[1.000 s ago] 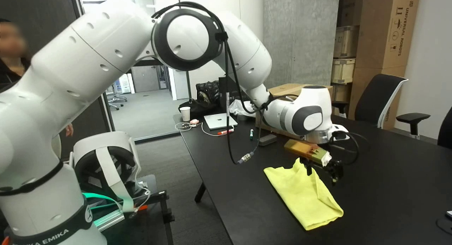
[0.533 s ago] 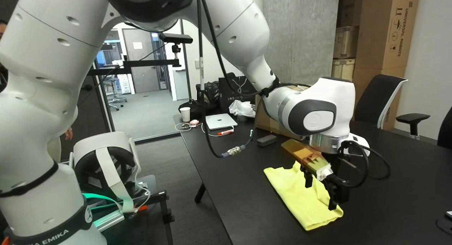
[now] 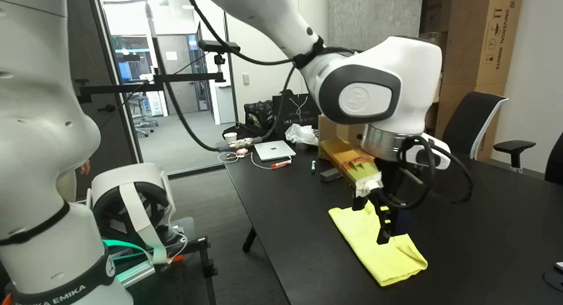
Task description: Fold the towel in half
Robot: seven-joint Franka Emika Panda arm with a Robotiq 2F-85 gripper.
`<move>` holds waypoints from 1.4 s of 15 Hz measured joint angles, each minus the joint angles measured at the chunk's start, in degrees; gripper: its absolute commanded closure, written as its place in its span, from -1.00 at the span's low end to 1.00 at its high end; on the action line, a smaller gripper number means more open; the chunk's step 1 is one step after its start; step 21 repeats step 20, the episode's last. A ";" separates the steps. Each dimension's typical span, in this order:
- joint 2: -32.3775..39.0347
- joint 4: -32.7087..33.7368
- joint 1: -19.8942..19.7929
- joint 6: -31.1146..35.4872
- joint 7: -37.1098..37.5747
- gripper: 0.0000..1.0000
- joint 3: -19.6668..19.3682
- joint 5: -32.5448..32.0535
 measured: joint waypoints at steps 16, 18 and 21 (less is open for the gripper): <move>-47.35 -16.80 6.81 -23.26 -2.98 -1.00 -4.07 -0.70; -48.94 -17.45 7.15 -23.46 -2.73 -1.00 -4.15 -0.69; -49.05 -17.85 7.16 -23.45 -2.73 -1.00 -4.27 -0.70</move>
